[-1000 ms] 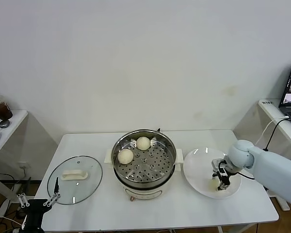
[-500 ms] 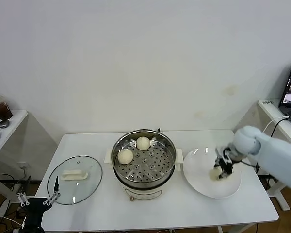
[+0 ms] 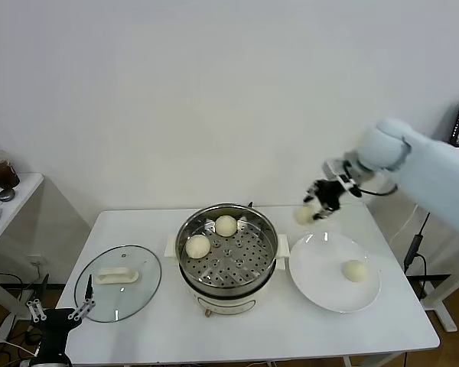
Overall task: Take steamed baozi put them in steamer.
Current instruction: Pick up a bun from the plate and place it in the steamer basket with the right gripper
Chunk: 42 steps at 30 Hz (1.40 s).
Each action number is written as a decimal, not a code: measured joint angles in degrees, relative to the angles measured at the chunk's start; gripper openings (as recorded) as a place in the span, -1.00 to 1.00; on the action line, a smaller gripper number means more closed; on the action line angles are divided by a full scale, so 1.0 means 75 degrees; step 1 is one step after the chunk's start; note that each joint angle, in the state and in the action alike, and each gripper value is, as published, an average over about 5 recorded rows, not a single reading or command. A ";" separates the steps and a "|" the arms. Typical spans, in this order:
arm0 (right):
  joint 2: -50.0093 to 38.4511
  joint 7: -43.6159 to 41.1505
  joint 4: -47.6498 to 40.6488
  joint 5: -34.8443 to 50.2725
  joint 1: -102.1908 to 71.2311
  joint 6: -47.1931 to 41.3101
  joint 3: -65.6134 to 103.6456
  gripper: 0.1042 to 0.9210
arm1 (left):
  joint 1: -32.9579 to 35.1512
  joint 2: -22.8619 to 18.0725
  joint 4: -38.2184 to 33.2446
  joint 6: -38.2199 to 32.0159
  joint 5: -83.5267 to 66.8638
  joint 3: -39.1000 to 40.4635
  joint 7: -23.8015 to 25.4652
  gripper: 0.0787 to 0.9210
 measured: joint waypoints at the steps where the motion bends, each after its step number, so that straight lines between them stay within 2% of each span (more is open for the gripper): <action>1: 0.0131 0.0053 0.0068 0.0082 0.0127 0.0097 -0.0134 -0.13 | -0.0006 -0.0006 0.0011 0.0000 0.0000 -0.0001 0.0000 0.77; 9: 0.1355 0.0478 0.0346 0.0223 0.0650 0.1143 -0.1129 -0.11 | 0.0033 -0.0093 0.0002 -0.0004 -0.0001 -0.0059 -0.0001 0.77; 18: 0.2670 0.0840 0.0223 -0.0576 0.0568 0.2669 -0.1892 -0.11 | 0.0067 -0.0155 -0.0005 -0.0011 -0.0006 -0.0179 -0.0005 0.77; 34: 0.3421 0.1248 0.0142 -0.1951 0.0079 0.4308 -0.2491 -0.07 | 0.0037 -0.0191 0.0043 -0.0028 -0.0016 -0.0245 -0.0016 0.77; 37: 0.3441 0.1299 0.0150 -0.2046 0.0071 0.4437 -0.2510 0.01 | 0.0032 -0.0189 0.0064 -0.0031 -0.0021 -0.0248 -0.0018 0.77; 42: 0.3420 0.1334 0.0181 -0.2101 0.0101 0.4547 -0.2500 0.34 | 0.0020 -0.0182 0.0075 -0.0033 -0.0029 -0.0249 -0.0018 0.77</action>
